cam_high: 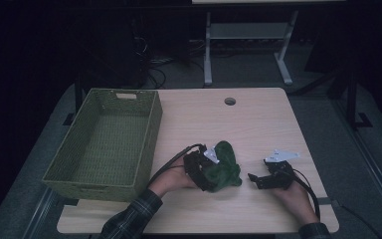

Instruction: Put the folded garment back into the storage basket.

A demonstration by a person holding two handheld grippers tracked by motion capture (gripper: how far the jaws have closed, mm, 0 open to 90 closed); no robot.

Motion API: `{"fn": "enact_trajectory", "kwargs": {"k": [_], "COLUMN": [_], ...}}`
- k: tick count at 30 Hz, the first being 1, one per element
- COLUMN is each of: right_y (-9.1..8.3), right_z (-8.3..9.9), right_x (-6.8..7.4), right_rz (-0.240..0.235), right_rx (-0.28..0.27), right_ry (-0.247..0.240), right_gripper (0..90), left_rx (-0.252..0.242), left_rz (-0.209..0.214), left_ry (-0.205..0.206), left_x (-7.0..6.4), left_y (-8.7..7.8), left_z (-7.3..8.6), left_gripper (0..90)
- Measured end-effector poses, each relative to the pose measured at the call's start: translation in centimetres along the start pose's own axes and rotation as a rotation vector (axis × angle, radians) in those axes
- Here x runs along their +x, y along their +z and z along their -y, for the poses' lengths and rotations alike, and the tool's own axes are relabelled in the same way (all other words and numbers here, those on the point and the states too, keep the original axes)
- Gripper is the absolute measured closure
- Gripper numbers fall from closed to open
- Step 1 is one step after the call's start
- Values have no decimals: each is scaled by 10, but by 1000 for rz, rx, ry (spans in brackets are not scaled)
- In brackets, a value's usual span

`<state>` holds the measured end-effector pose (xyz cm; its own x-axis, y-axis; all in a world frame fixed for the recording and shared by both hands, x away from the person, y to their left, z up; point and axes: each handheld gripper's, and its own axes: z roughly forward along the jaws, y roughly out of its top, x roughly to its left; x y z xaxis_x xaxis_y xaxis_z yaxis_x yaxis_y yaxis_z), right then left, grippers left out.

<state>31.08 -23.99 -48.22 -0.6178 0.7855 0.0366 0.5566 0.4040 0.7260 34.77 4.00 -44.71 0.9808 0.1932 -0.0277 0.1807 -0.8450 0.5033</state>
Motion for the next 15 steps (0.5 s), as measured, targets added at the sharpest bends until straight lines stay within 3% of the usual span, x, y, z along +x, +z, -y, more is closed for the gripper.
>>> {"fn": "enact_trajectory", "kwargs": {"k": [5,9,15], "right_y": [0,0,0], "right_z": [0,0,0], "right_x": [0,0,0], "right_rz": [1,1,3], "right_rx": [0,0,-1], "right_ry": [0,0,1], "right_gripper": [145,145,146], "left_rx": [19,20,50], "left_rz": [-9,-10,-2], "left_ry": [-8,-22,-41], "left_x": [1,5,9], "left_y": [5,2,-2], "left_z": [0,0,-2], "left_gripper": [201,314,556]}}
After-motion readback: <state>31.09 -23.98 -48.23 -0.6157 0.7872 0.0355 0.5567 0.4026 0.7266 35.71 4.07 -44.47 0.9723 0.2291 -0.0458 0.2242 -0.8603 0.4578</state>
